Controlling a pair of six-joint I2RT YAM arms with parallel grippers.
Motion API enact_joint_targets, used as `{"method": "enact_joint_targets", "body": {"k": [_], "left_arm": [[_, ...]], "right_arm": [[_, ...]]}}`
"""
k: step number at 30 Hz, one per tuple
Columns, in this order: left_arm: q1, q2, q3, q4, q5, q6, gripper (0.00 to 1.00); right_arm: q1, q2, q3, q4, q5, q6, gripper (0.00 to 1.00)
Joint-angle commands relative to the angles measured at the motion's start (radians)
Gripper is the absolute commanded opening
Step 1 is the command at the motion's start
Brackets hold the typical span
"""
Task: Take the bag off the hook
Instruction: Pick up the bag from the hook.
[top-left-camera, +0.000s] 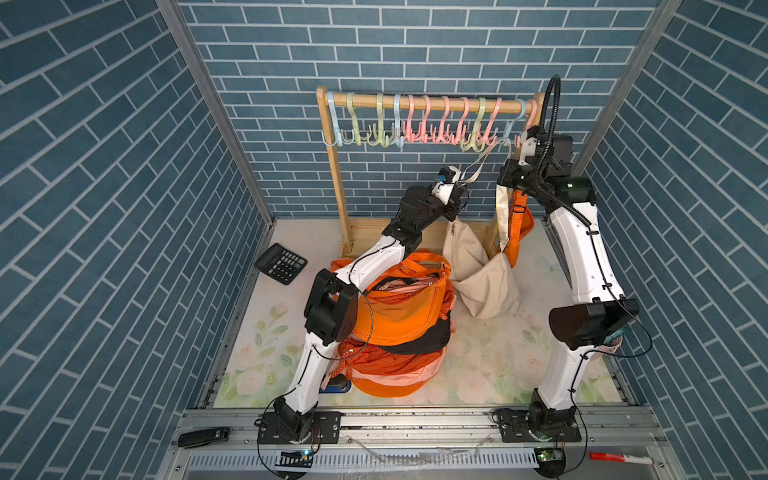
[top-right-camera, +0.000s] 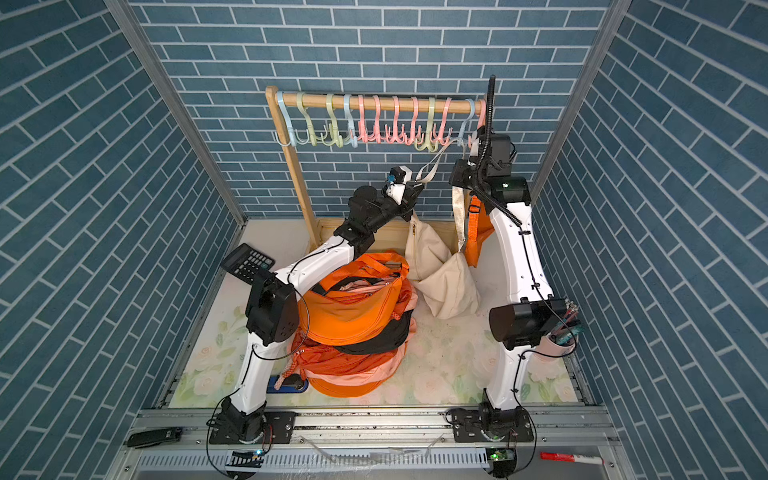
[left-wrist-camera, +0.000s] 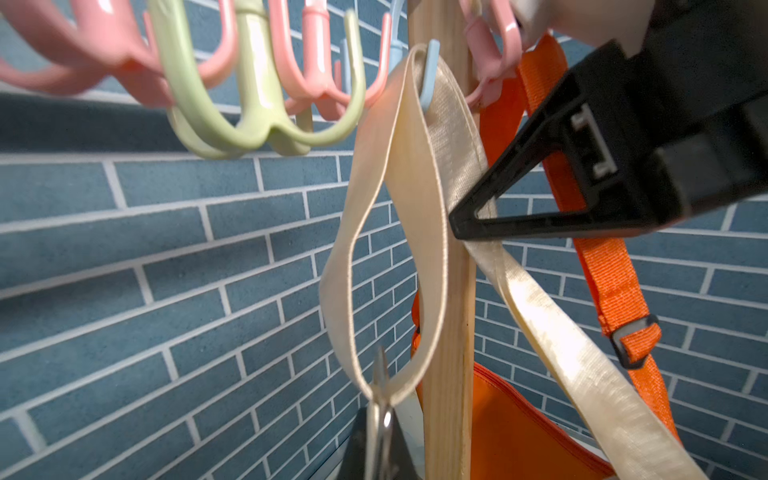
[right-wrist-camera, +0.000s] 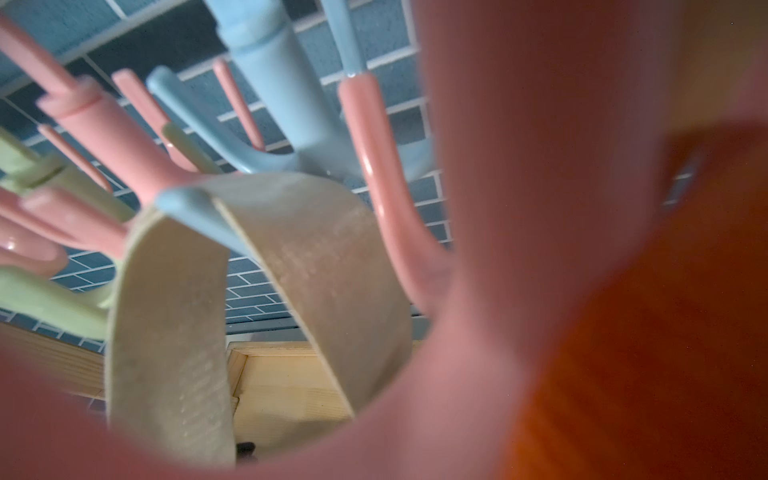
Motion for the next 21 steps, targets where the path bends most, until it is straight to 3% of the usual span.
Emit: {"method": "enact_joint_targets", "body": {"k": [1, 21], "left_arm": [[0.008, -0.046, 0.035, 0.003, 0.014, -0.003, 0.0], [0.018, -0.048, 0.146, -0.08, 0.016, 0.004, 0.0]], "right_arm": [[-0.005, -0.064, -0.004, 0.038, 0.001, 0.011, 0.0], [-0.005, -0.066, 0.089, 0.03, -0.031, 0.023, 0.0]]}}
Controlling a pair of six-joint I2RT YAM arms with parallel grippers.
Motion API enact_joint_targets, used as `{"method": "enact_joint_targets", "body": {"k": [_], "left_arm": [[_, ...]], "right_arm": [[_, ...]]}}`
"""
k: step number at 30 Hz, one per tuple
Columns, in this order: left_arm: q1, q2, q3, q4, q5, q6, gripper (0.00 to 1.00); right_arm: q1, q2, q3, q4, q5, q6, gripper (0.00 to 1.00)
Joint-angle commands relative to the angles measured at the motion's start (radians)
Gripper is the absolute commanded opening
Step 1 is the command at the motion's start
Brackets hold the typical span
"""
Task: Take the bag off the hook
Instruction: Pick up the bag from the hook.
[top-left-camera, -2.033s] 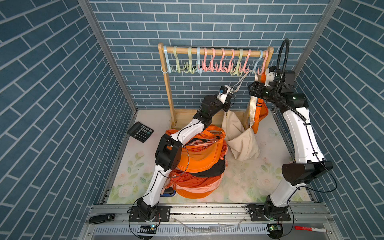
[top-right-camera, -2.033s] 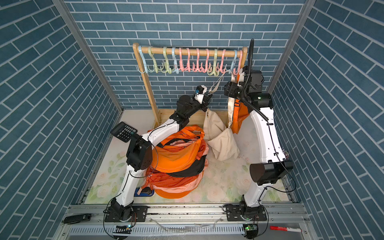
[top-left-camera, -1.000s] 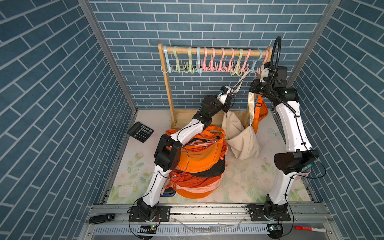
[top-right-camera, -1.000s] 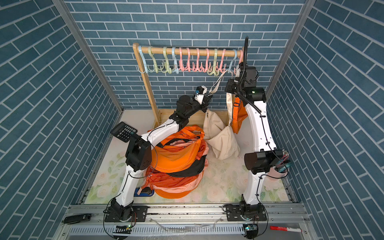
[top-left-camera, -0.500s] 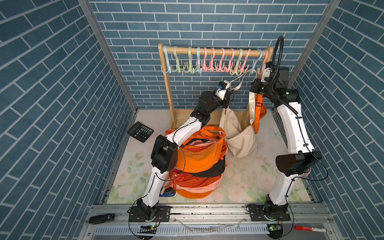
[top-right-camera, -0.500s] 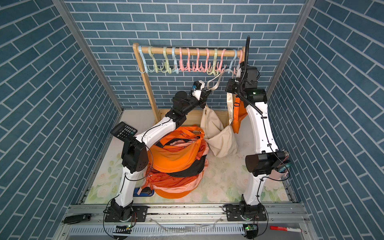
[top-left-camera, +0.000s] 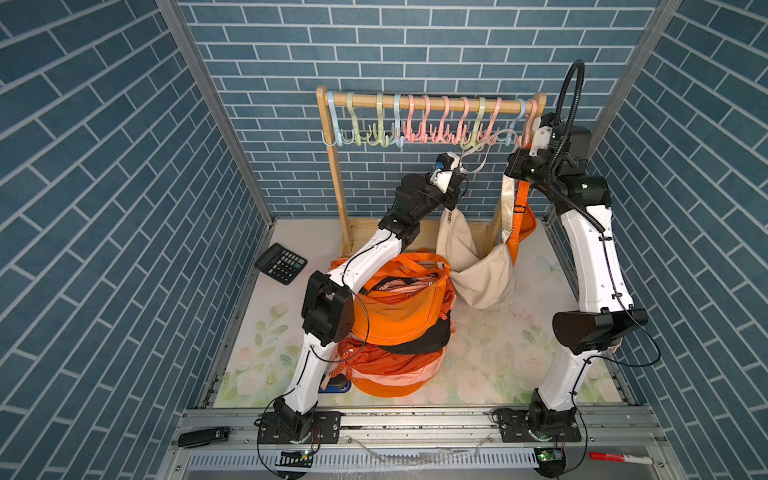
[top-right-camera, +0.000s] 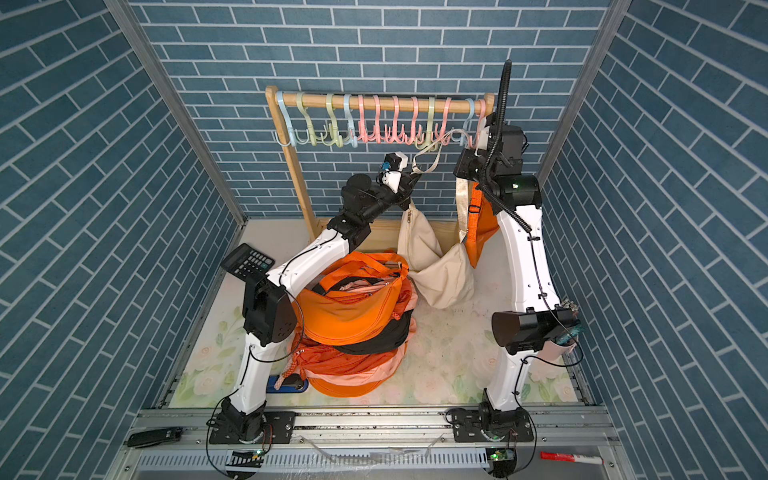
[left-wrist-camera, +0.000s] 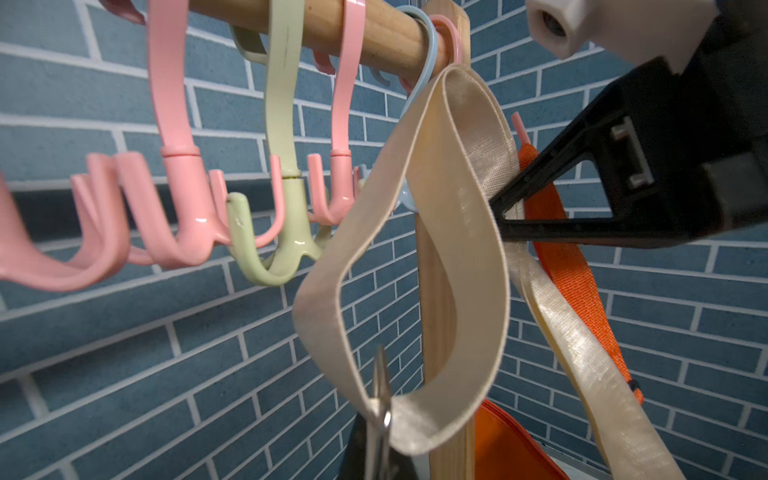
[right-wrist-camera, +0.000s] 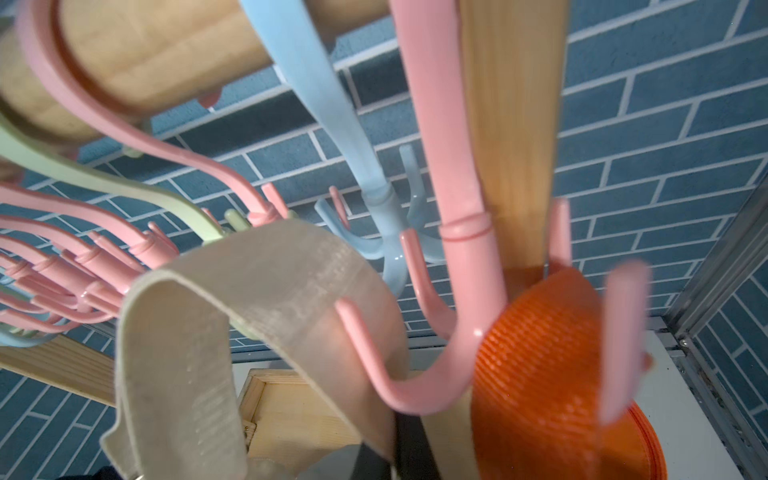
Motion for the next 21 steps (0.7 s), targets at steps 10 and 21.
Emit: {"method": "enact_joint_targets", "body": {"k": [10, 21], "left_arm": [[0.009, -0.133, -0.016, 0.006, 0.021, 0.016, 0.0], [-0.018, -0.24, -0.019, -0.089, 0.031, 0.074, 0.0]], "right_arm": [[-0.001, -0.119, -0.022, 0.026, -0.071, 0.053, 0.0], [0.002, -0.252, -0.064, 0.035, -0.065, 0.052, 0.0]]}}
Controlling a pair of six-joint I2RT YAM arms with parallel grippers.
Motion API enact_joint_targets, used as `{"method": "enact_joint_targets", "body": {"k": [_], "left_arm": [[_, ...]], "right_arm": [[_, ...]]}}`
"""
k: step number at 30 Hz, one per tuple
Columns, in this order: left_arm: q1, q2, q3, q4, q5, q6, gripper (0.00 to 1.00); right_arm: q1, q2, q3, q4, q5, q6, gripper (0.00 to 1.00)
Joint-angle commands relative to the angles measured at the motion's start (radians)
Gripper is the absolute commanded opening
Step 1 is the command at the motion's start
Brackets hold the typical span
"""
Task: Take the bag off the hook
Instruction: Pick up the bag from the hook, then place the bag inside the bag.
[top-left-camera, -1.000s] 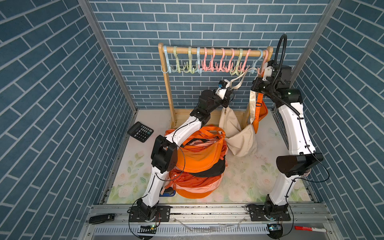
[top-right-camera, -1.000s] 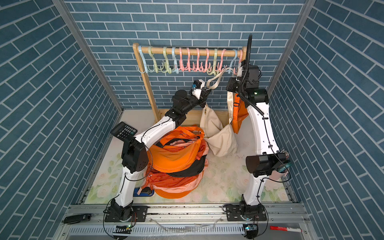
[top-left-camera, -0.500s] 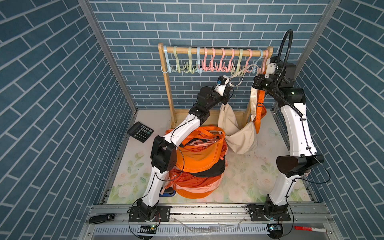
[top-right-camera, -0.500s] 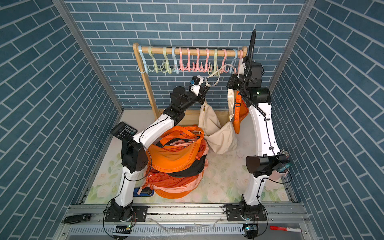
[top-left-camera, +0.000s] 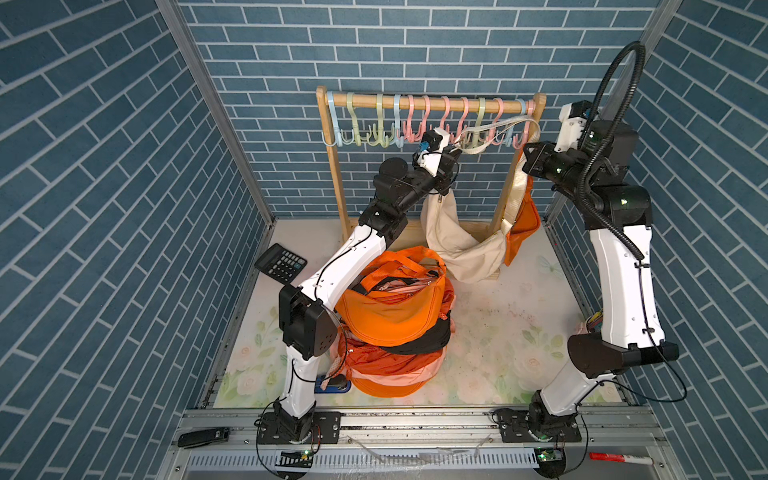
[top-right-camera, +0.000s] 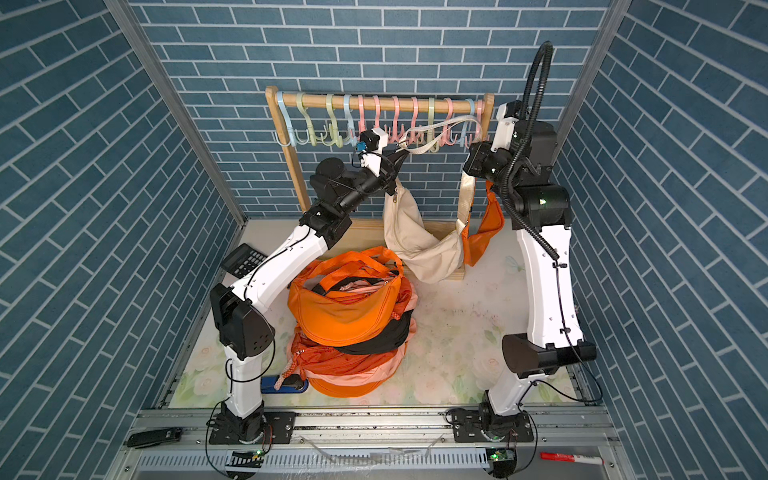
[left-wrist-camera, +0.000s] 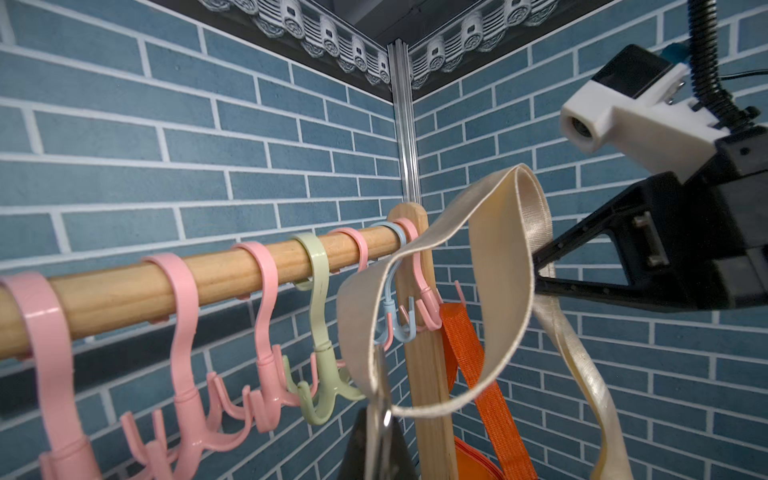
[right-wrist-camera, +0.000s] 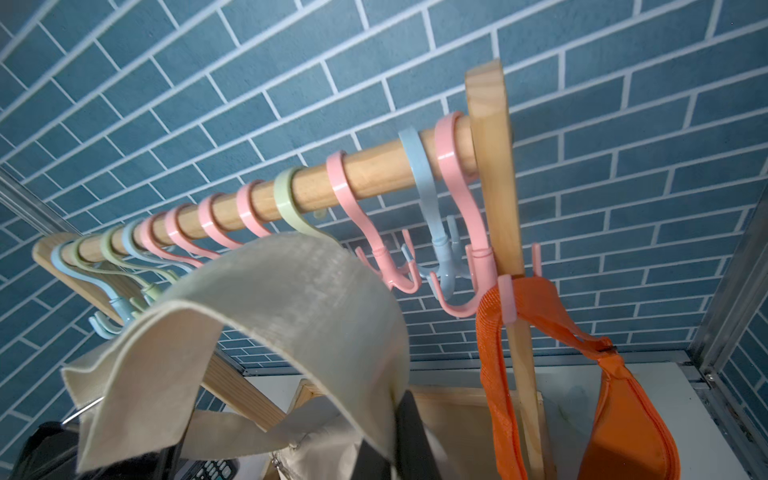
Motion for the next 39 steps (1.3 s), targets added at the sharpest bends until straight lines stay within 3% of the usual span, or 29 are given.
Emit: {"method": "enact_joint_targets", "body": {"k": [1, 6, 15, 22, 29, 39], "left_arm": [[-0.024, -0.03, 0.017, -0.058, 0.011, 0.065, 0.0], [-0.041, -0.053, 0.049, -0.108, 0.015, 0.073, 0.0], [-0.048, 0.049, 0.294, -0.271, 0.0, 0.0, 0.0], [-0.083, -0.064, 0.223, -0.266, -0.012, 0.058, 0.0], [-0.126, -0.278, 0.012, -0.233, -0.099, 0.218, 0.0], [-0.137, -0.558, -0.214, -0.253, -0.148, 0.259, 0.0]], "right_arm": [[0.0, -0.049, -0.003, 0.029, -0.004, 0.016, 0.0], [0.001, -0.068, 0.063, -0.008, 0.009, -0.001, 0.0], [0.001, -0.113, 0.142, -0.032, 0.03, -0.009, 0.0], [0.0, -0.224, 0.06, -0.011, 0.042, -0.018, 0.0], [0.001, -0.299, -0.03, 0.005, 0.039, -0.034, 0.0], [0.01, -0.371, -0.082, 0.004, -0.013, -0.014, 0.0]]}}
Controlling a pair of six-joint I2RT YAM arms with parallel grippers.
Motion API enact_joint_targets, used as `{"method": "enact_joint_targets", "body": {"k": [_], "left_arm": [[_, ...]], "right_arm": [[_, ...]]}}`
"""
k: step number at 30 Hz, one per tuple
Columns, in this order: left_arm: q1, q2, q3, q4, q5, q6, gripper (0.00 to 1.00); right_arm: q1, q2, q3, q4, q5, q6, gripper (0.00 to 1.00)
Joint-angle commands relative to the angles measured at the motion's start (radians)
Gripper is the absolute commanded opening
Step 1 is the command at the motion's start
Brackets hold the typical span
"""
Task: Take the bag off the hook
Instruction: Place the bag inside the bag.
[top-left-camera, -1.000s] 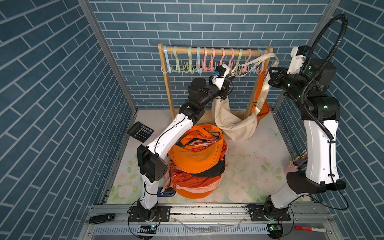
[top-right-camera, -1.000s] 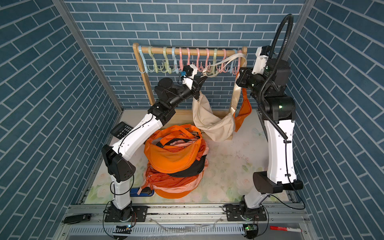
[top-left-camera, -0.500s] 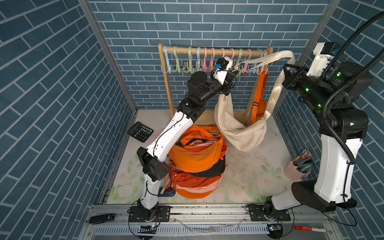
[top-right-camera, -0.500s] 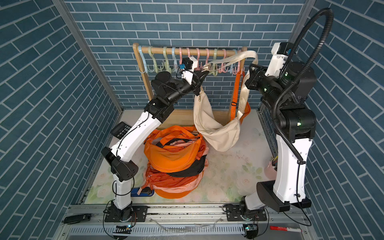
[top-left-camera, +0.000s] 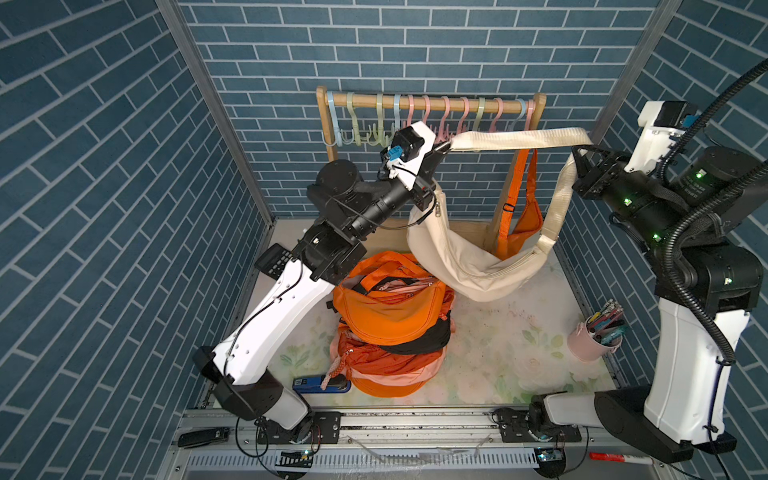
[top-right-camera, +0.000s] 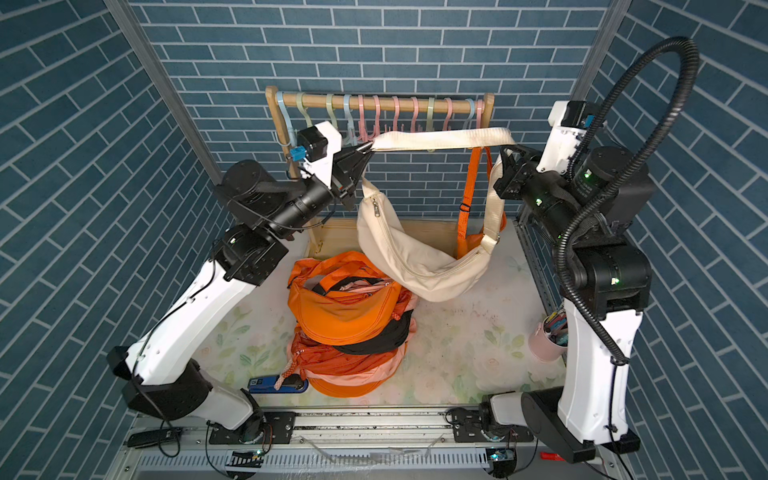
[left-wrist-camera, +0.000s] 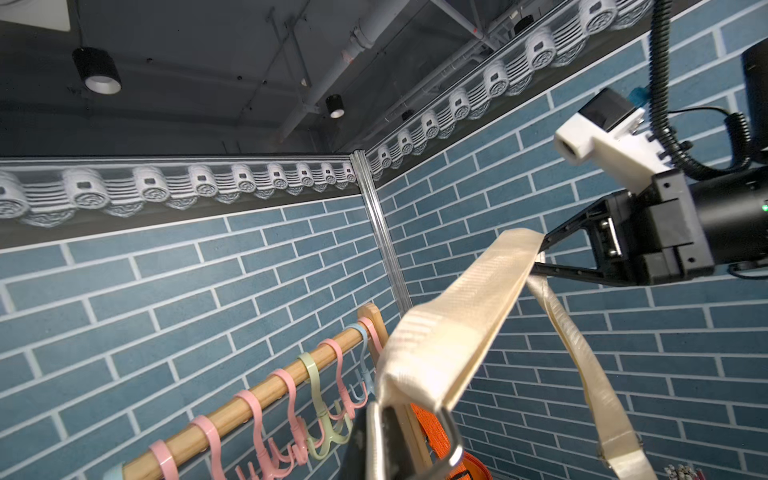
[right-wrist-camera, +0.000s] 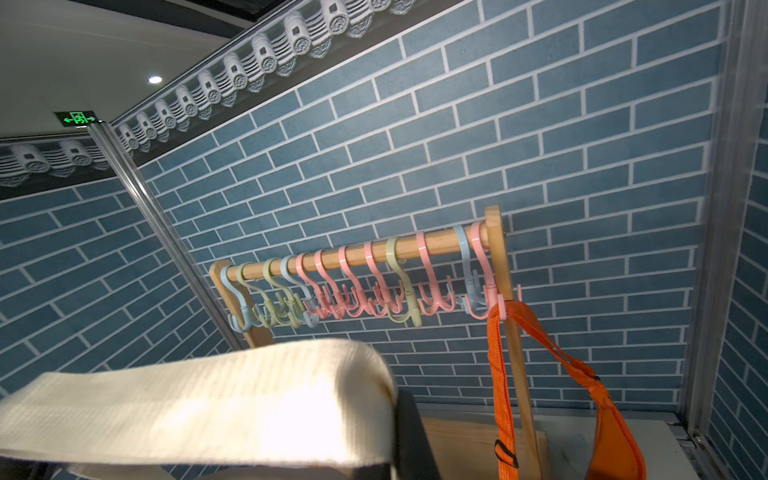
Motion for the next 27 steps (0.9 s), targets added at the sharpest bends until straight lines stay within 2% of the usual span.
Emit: {"method": "enact_joint_targets", "body": {"k": [1, 6, 12, 16, 21, 27], "left_arm": [[0.002, -0.08, -0.043, 0.017, -0.051, 0.029, 0.0], [0.001, -0.182, -0.033, -0.095, -0.02, 0.049, 0.0], [0.0, -0.288, -0.027, -0.206, -0.021, 0.045, 0.0], [0.001, -0.369, -0.054, -0.271, -0.041, 0.033, 0.0], [0.0, -0.467, -0.061, -0.385, -0.106, 0.031, 0.0], [0.0, -0.592, -0.075, -0.491, -0.314, 0.079, 0.0]], "right_arm": [[-0.004, -0.047, -0.001, 0.034, 0.007, 0.0, 0.0], [0.001, -0.121, -0.06, 0.051, -0.032, 0.028, 0.0], [0.002, -0.211, -0.137, 0.096, -0.139, 0.094, 0.0], [0.003, -0.257, -0.157, 0.093, -0.168, 0.117, 0.0], [0.002, -0.267, -0.173, 0.086, -0.207, 0.153, 0.0], [0.004, -0.258, -0.292, 0.168, -0.24, 0.211, 0.0]]}}
